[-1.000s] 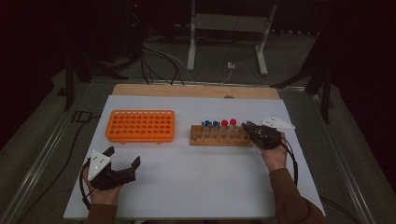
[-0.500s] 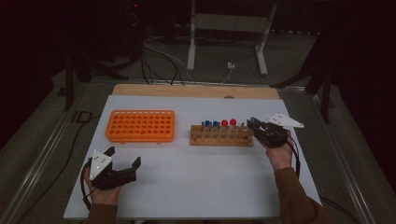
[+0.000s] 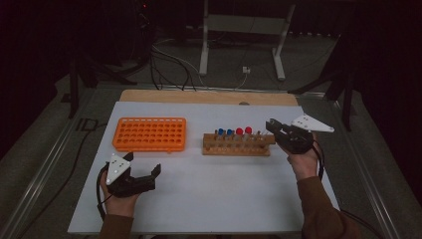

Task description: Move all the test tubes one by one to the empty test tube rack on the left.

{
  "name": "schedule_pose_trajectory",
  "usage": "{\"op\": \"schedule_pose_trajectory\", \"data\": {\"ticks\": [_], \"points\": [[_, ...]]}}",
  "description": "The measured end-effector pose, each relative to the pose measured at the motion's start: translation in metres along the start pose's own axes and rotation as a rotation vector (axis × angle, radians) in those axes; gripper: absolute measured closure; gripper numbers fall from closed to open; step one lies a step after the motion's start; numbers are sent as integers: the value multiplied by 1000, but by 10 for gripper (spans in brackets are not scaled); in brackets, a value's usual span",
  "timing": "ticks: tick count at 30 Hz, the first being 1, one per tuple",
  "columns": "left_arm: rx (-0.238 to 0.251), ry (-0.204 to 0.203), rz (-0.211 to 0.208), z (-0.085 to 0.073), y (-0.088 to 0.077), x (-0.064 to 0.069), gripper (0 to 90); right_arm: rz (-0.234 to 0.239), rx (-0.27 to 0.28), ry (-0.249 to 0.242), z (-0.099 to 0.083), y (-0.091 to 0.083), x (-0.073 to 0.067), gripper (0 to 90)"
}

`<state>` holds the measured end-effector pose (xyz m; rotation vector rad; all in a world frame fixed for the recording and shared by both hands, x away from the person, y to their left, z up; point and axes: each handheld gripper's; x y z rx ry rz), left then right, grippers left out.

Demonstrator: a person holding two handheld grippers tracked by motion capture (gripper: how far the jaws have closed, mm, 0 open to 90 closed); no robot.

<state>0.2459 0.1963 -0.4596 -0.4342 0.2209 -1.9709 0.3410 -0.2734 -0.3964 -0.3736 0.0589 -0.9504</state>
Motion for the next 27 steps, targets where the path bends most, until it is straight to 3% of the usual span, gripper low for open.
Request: {"op": "schedule_pose_trajectory", "data": {"ticks": [7, 12, 19, 23, 27], "points": [[35, -9, -80, 20, 11, 16, 5, 55, 18, -3, 11, -3, -11, 760], [53, 11, -116, 32, 22, 29, 5, 100, 22, -11, 16, 0, -21, 760], [29, 106, -140, 39, 43, 54, 5, 170, 1, -37, 19, 11, -40, 759], [14, 135, -185, 42, 61, 75, 5, 201, -2, -32, 19, 17, -48, 760], [8, 136, -212, 43, 71, 86, 7, 230, -7, -41, 19, 23, -57, 760]]}}
Point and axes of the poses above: each handheld gripper's, and its own axes: y roughly forward along the jaws, z roughly out of its top, x roughly to its right, and after that the axes turned 7 degrees about -y, right-handed
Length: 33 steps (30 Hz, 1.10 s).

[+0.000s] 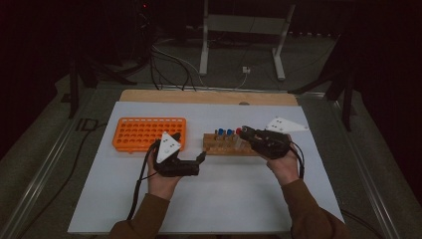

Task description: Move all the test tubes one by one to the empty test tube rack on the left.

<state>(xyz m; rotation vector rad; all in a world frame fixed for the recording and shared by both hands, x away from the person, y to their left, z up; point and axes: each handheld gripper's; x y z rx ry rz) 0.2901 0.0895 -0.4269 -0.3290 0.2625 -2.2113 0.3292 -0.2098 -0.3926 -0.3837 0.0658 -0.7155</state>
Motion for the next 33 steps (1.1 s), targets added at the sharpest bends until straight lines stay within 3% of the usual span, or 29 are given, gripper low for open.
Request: {"op": "schedule_pose_trajectory", "data": {"ticks": [7, 15, 18, 25, 33], "points": [[-25, -10, -43, 3, 22, 15, 14, 43, -16, -12, 2, 12, -12, 759], [-55, 24, -61, 3, 38, 28, 96, 83, -17, -14, 2, 21, -24, 759], [-71, 40, -70, 1, 43, 32, 179, 98, -21, -14, 2, 25, -28, 759], [-82, 60, -114, 0, 46, 36, 528, 117, -33, -20, 2, 31, -34, 759], [-103, 48, -149, -2, 49, 34, 740, 130, -37, -20, 2, 33, -36, 759]]}}
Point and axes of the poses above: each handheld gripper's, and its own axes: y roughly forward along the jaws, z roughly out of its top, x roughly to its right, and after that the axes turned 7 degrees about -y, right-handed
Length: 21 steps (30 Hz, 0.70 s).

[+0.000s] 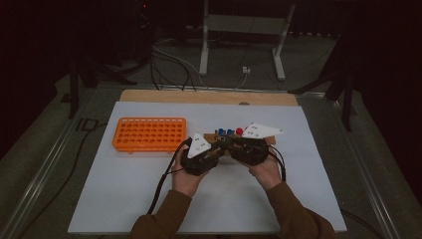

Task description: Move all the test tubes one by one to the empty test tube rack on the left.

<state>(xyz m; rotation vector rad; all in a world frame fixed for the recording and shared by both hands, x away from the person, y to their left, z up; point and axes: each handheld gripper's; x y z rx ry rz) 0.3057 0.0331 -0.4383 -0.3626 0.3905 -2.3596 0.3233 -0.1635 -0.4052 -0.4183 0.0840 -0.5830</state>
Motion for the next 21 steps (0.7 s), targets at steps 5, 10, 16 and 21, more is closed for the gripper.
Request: {"op": "schedule_pose_trajectory", "data": {"ticks": [5, 10, 16, 21], "points": [[2, 6, -1, 0, 0, 0, 766, 4, 4, 5, -1, -1, 1, 759], [2, 9, 5, 0, 0, 0, 769, 10, 13, 1, -2, -2, 2, 739], [13, -16, 38, 0, -5, -9, 769, -20, 46, 37, -4, -13, 9, 452], [27, -24, 53, 1, -10, -13, 768, -86, 32, 34, -13, -20, 12, 284]]}}
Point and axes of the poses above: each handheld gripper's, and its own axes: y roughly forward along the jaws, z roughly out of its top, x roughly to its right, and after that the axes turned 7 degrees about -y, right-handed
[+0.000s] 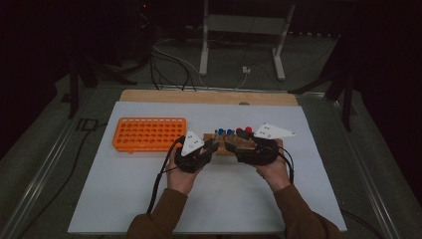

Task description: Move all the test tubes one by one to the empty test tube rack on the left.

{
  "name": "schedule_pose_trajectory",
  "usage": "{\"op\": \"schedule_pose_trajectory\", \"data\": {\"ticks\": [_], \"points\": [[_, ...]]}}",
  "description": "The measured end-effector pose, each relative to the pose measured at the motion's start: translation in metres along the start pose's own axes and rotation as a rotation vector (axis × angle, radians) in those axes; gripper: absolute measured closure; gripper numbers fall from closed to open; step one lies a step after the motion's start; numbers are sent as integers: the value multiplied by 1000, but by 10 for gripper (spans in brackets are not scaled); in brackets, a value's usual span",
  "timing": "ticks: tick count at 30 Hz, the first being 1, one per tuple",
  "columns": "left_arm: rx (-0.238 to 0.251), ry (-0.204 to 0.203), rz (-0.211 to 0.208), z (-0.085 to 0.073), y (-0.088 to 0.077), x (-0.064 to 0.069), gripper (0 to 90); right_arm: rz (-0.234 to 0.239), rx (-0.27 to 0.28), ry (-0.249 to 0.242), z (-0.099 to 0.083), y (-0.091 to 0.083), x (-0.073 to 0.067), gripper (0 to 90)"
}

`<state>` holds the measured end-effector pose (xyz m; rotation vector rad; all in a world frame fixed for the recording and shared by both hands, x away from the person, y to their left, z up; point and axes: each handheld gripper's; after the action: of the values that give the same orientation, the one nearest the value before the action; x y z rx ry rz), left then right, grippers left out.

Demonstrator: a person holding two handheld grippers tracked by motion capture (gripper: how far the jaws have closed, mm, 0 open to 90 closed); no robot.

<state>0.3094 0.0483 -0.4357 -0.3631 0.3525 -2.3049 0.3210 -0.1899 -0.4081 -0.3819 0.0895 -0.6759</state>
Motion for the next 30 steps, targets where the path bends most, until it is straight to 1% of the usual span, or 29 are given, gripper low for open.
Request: {"op": "schedule_pose_trajectory", "data": {"ticks": [3, 4, 5, 6, 7, 9, 10, 13, 17, 25, 28, 30], "points": [[6, 4, 7, 1, -3, -3, 768, -28, -9, 0, -7, -5, 2, 202], [9, 6, 10, 1, -5, -4, 768, -28, -9, 0, -7, -5, 2, 202], [11, 7, 13, 1, -6, -5, 767, -47, -11, -3, -11, -8, 3, 143], [10, 8, 18, 1, -7, -7, 767, -47, -11, -3, -11, -8, 3, 143], [12, 6, 20, 1, -8, -8, 767, -57, -12, -1, -13, -10, 4, 126], [17, 0, 28, 1, -11, -12, 767, -75, -12, 6, -16, -14, 7, 58], [19, -3, 30, 1, -12, -14, 767, -87, -12, 9, -17, -16, 9, 38], [29, -11, 40, 2, -15, -17, 766, -99, -4, 26, -21, -22, 14, 21], [39, -8, 49, 4, -20, -22, 765, -123, 2, 43, -29, -30, 21, 0], [80, -44, 83, 6, -30, -36, 765, -165, 0, 79, -49, -52, 34, 0], [87, -39, 99, 7, -33, -41, 764, -182, 2, 92, -56, -59, 39, 0], [89, -28, 118, 7, -34, -45, 765, -194, 2, 98, -59, -64, 41, 0]]}}
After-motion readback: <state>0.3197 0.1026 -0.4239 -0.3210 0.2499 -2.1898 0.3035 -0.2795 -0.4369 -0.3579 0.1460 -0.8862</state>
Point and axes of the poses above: each handheld gripper's, and its own axes: y roughly forward along the jaws, z roughly out of its top, x roughly to its right, and after that the axes turned 7 degrees about -y, right-handed
